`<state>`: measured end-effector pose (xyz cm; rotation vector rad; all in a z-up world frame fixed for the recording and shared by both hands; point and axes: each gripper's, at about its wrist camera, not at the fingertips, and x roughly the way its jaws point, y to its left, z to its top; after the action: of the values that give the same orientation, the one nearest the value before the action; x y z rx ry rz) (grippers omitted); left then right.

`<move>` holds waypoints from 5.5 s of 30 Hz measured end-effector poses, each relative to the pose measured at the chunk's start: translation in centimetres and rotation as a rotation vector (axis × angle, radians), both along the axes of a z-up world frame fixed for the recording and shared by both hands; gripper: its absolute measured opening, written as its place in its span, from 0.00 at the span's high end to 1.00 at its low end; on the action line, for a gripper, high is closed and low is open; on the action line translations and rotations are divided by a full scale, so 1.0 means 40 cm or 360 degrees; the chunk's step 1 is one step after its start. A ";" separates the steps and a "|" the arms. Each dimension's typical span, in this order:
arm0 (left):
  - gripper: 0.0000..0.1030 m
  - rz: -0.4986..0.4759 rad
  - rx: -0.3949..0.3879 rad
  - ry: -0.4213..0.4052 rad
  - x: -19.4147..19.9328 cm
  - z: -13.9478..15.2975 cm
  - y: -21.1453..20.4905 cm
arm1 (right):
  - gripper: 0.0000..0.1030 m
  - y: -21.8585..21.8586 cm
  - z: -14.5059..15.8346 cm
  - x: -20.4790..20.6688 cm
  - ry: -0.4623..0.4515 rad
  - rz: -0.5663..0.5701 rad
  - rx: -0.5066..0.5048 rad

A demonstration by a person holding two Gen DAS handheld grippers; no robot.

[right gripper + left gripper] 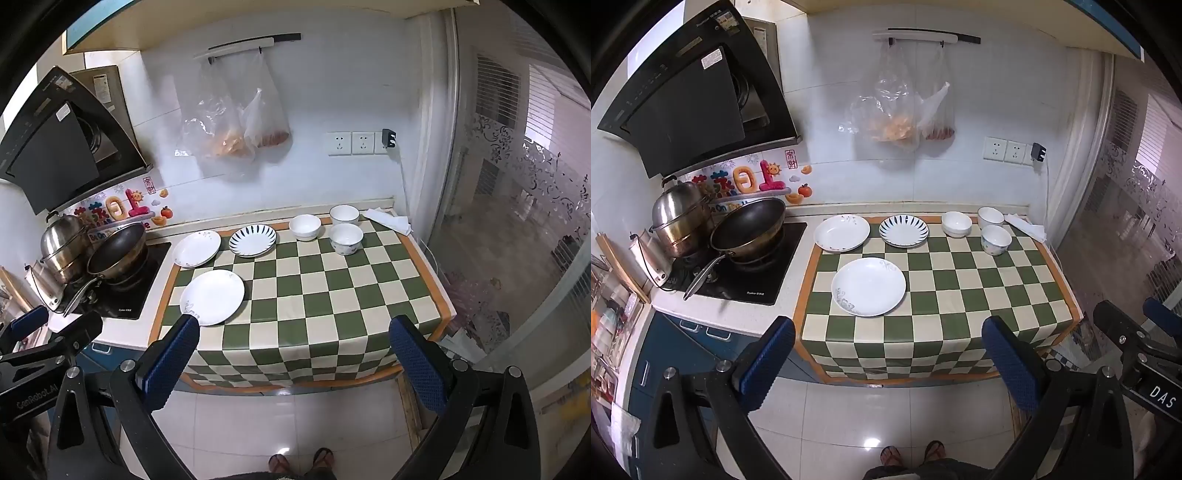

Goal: Organize plates and bowls

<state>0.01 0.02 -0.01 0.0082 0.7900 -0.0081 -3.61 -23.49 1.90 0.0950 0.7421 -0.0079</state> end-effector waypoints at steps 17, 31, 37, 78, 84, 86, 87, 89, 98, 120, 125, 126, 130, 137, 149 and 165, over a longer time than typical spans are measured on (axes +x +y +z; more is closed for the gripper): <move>0.00 -0.0005 0.0011 -0.0008 0.000 0.000 0.000 | 0.00 0.006 -0.003 -0.008 -0.0011 -0.0008 0.0007; 0.00 -0.0007 0.0014 -0.0014 -0.002 0.006 -0.008 | 0.00 -0.021 0.002 -0.003 -0.0019 -0.0019 0.0016; 0.00 -0.0012 0.0013 -0.0017 -0.005 0.005 -0.006 | 0.00 -0.015 0.002 -0.004 -0.0017 -0.0019 0.0014; 0.00 -0.0011 0.0015 -0.0038 0.004 0.047 -0.007 | 0.00 -0.006 0.021 -0.015 -0.0043 -0.0008 -0.0001; 0.00 -0.0011 0.0020 -0.0048 0.003 0.048 -0.005 | 0.00 0.006 0.033 -0.014 -0.0061 -0.0019 -0.0005; 0.00 -0.0012 0.0020 -0.0052 0.006 0.050 -0.003 | 0.00 0.008 0.034 -0.012 -0.0064 -0.0023 -0.0004; 0.00 -0.0013 0.0020 -0.0053 0.008 0.049 -0.001 | 0.00 0.007 0.034 -0.012 -0.0065 -0.0024 -0.0003; 0.00 -0.0016 0.0019 -0.0052 0.015 0.047 0.001 | 0.00 0.008 0.034 -0.010 -0.0064 -0.0024 -0.0001; 0.00 -0.0014 0.0019 -0.0056 0.013 0.043 -0.002 | 0.00 0.007 0.031 -0.007 -0.0068 -0.0027 0.0002; 0.00 0.0275 -0.0006 0.0308 0.418 -0.354 0.268 | 0.00 0.161 -0.509 0.503 0.0512 0.0174 0.0332; 0.01 0.0308 -0.0037 0.0552 0.600 -0.530 0.310 | 0.01 0.207 -0.688 0.718 0.0684 0.0252 0.0334; 0.01 0.0316 -0.0038 0.0600 0.634 -0.562 0.315 | 0.02 0.211 -0.717 0.754 0.0715 0.0267 0.0343; 0.08 0.0311 -0.0045 0.0782 0.762 -0.686 0.316 | 0.09 0.235 -0.854 0.917 0.0846 0.0340 0.0370; 0.26 0.0317 -0.0088 0.1055 0.929 -0.868 0.328 | 0.33 0.303 -1.054 1.132 0.1118 0.0509 0.0439; 0.59 0.0353 -0.0233 0.1214 0.966 -0.964 0.382 | 0.78 0.379 -1.148 1.245 0.1312 0.0695 0.0521; 0.69 0.0260 -0.0304 0.1129 0.914 -0.882 0.393 | 0.85 0.324 -1.089 1.225 0.1225 0.0652 0.0537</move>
<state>36.57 15.75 -35.27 -0.2522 1.4942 0.0724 45.41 -10.53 -41.66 0.2678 1.5177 0.4968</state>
